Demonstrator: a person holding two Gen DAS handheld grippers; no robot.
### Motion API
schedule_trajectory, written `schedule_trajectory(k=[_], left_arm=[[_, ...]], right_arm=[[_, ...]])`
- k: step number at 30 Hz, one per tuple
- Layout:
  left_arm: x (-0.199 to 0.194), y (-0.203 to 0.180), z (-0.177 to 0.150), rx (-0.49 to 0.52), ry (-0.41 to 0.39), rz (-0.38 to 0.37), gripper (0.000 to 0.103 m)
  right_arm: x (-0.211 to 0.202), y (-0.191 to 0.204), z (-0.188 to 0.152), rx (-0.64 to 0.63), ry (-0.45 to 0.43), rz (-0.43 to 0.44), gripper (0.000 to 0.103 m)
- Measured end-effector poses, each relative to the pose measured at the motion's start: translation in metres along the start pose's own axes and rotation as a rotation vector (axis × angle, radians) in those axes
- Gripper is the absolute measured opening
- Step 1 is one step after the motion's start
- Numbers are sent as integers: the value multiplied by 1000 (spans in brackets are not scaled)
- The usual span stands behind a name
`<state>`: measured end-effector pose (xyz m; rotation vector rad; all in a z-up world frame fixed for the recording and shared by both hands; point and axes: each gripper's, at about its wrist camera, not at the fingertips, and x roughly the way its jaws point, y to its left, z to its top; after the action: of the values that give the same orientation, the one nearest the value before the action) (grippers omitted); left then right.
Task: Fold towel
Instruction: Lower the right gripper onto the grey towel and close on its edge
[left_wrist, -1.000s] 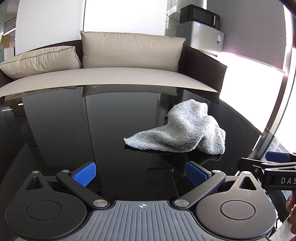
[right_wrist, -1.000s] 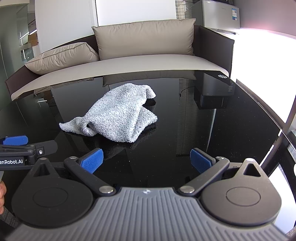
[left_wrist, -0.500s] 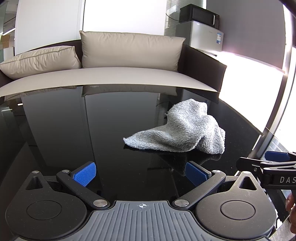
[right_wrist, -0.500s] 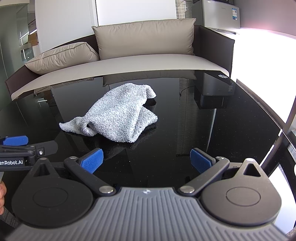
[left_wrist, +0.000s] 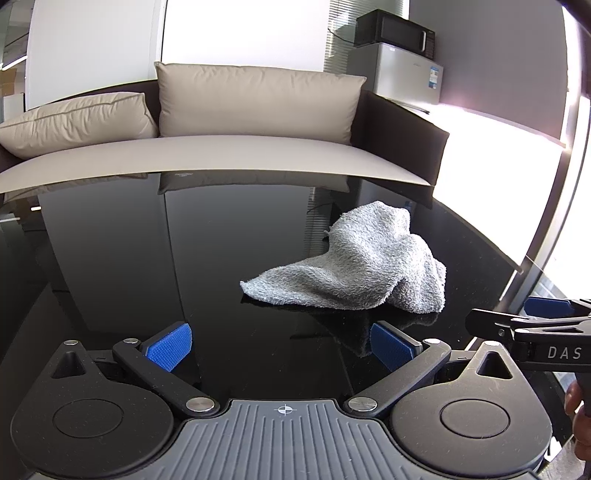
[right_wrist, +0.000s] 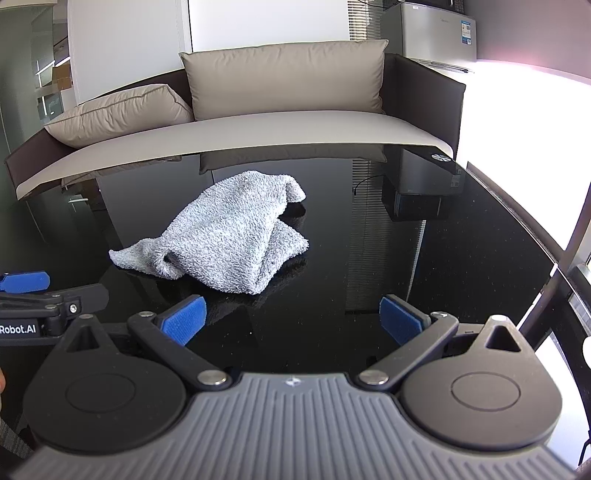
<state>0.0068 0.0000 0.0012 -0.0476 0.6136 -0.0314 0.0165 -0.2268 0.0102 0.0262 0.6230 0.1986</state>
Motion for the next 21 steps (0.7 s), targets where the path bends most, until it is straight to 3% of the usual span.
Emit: schedule_trajectory(k=[10, 21], left_arm=[[8, 1, 8, 4, -6, 0, 102], [28, 3, 24, -17, 1, -39, 102]], right_arm=[[5, -3, 8, -8, -10, -1, 102], [32, -19, 42, 48, -32, 37, 102]])
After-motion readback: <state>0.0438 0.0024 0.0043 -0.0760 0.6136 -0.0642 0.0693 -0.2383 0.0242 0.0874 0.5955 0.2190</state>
